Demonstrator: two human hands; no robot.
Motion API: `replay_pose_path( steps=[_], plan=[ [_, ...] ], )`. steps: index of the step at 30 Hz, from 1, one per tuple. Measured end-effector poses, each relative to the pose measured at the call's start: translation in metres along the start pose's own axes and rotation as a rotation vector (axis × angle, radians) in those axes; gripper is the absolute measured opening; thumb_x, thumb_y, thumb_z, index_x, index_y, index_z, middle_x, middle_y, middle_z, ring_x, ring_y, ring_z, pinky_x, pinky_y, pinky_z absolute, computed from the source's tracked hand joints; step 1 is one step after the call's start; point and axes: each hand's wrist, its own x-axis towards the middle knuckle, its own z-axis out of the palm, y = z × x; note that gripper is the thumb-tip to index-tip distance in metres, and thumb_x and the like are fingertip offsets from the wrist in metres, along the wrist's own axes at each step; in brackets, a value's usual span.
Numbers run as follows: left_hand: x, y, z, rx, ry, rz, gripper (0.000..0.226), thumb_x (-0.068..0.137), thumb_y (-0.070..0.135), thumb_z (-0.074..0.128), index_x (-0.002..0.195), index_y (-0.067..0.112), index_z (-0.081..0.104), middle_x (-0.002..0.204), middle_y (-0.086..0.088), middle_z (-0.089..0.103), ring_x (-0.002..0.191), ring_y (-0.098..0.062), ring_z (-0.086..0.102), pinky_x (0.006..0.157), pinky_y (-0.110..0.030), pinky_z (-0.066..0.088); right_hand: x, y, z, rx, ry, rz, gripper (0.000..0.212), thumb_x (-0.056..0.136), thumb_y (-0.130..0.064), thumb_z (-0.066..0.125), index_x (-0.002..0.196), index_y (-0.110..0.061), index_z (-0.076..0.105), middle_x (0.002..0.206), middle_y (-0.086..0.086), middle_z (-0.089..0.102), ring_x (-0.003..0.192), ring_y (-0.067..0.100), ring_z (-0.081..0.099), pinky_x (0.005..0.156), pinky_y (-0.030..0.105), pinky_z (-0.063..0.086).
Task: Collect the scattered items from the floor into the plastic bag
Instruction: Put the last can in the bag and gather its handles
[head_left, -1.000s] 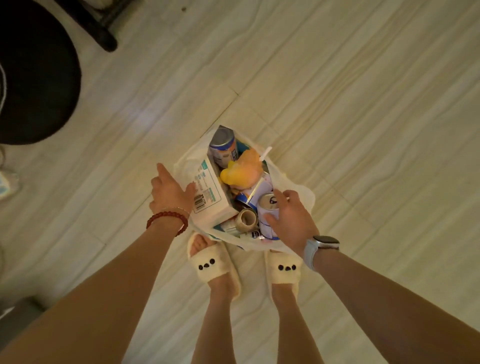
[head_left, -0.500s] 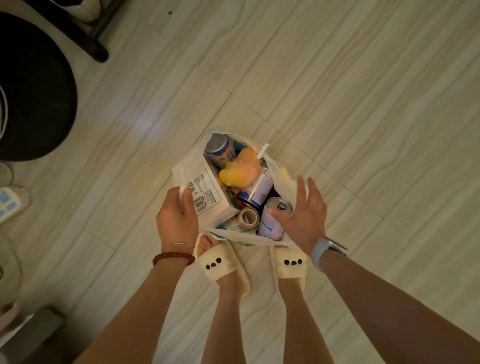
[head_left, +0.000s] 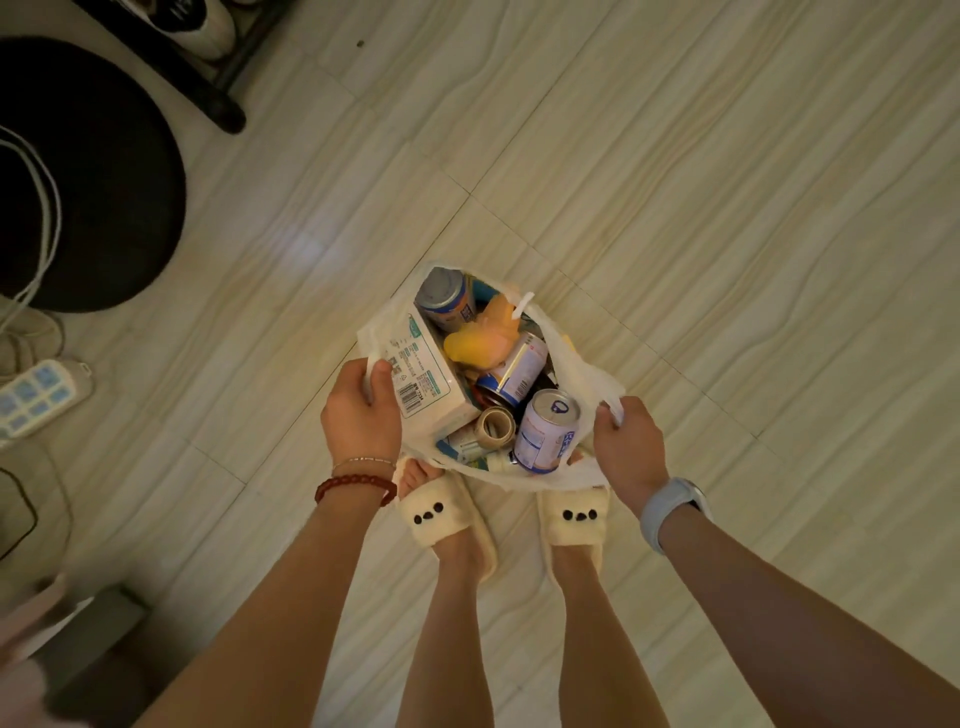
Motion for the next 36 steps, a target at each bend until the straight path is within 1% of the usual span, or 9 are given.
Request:
replay_pose_path(
  steps=[3,7,17,20,24,28,30,32,36],
  plan=[
    [-0.002,0.024,-0.023,-0.003,-0.010,0.011,0.020,0.093,0.014,0.045,0.087,-0.002,0.055,0.069,-0.017,0.051,0.063,-0.021,0.040,0.065,-0.026,0.032,-0.019,-0.022,-0.034,-0.084,-0.036,-0.067,0.015,0.096,-0.014,0.037,0.094,-0.003,0.047,0.066,0.006,0.048,0.071,0.033,0.053,0.056,0.028,0.026],
    [-0.021,0.052,-0.061,-0.029,-0.049,0.083,0.019,0.093,0.011,0.044,0.092,-0.002,0.058,0.071,-0.008,0.052,0.069,-0.023,0.046,0.067,-0.028,0.034,-0.041,-0.052,-0.070,-0.200,-0.059,-0.209,0.024,0.095,-0.011,0.037,0.101,0.006,0.052,0.097,0.029,0.062,0.096,0.042,0.056,0.069,0.035,0.038],
    [-0.074,0.043,-0.083,-0.056,-0.057,0.175,0.016,0.089,0.020,0.048,0.085,0.010,0.060,0.064,0.007,0.054,0.060,-0.009,0.052,0.057,-0.006,0.037,-0.060,-0.064,-0.090,-0.124,0.251,-0.457,0.018,0.090,-0.008,0.048,0.084,0.004,0.059,0.071,0.027,0.064,0.068,0.041,0.059,0.060,0.033,0.037],
    [-0.055,0.040,-0.062,0.004,-0.067,0.132,0.014,0.092,0.009,0.048,0.093,0.003,0.061,0.076,-0.005,0.062,0.074,-0.022,0.060,0.061,-0.015,0.036,-0.050,-0.067,-0.072,-0.199,0.147,-0.467,0.022,0.091,-0.012,0.044,0.096,0.003,0.059,0.084,0.028,0.067,0.080,0.043,0.061,0.066,0.038,0.044],
    [-0.014,0.056,-0.037,0.112,-0.129,0.386,0.021,0.091,0.012,0.049,0.094,-0.003,0.062,0.103,-0.021,0.058,0.096,-0.035,0.057,0.080,-0.018,0.035,-0.034,-0.081,-0.051,-0.284,0.082,-0.649,0.039,0.089,-0.022,0.035,0.109,-0.001,0.061,0.096,0.021,0.066,0.093,0.039,0.057,0.077,0.040,0.045],
    [0.010,0.056,-0.010,0.205,-0.218,0.688,0.037,0.089,0.029,0.034,0.088,0.004,0.061,0.136,-0.019,0.046,0.134,-0.029,0.025,0.107,-0.039,0.020,-0.008,-0.072,-0.029,-0.405,0.050,-0.889,0.038,0.083,-0.024,0.033,0.099,-0.011,0.066,0.095,0.011,0.063,0.097,0.022,0.047,0.077,0.040,0.046],
    [0.017,0.047,0.006,0.219,-0.286,0.695,0.040,0.091,0.032,0.026,0.096,0.008,0.058,0.136,-0.008,0.050,0.135,-0.014,0.017,0.112,-0.035,0.008,0.011,-0.068,-0.017,-0.399,0.064,-0.938,0.029,0.085,-0.020,0.037,0.097,-0.015,0.063,0.116,0.012,0.059,0.115,0.019,0.039,0.094,0.041,0.040],
    [0.023,0.035,0.022,0.185,-0.303,0.653,0.039,0.094,0.031,0.025,0.105,0.008,0.055,0.118,-0.007,0.060,0.129,-0.013,0.038,0.115,-0.031,0.003,0.030,-0.062,-0.005,-0.410,0.042,-0.972,0.029,0.089,-0.019,0.032,0.099,-0.015,0.058,0.136,0.011,0.050,0.135,0.024,0.031,0.111,0.040,0.019],
    [0.031,-0.001,0.057,0.072,-0.254,0.504,0.033,0.094,0.024,0.033,0.115,0.007,0.051,0.099,-0.007,0.054,0.094,-0.027,0.056,0.095,-0.038,0.041,0.066,-0.043,0.020,-0.547,-0.113,-0.964,0.044,0.090,-0.028,0.021,0.112,-0.009,0.055,0.124,0.011,0.061,0.131,0.024,0.043,0.115,0.032,0.002]
  ],
)
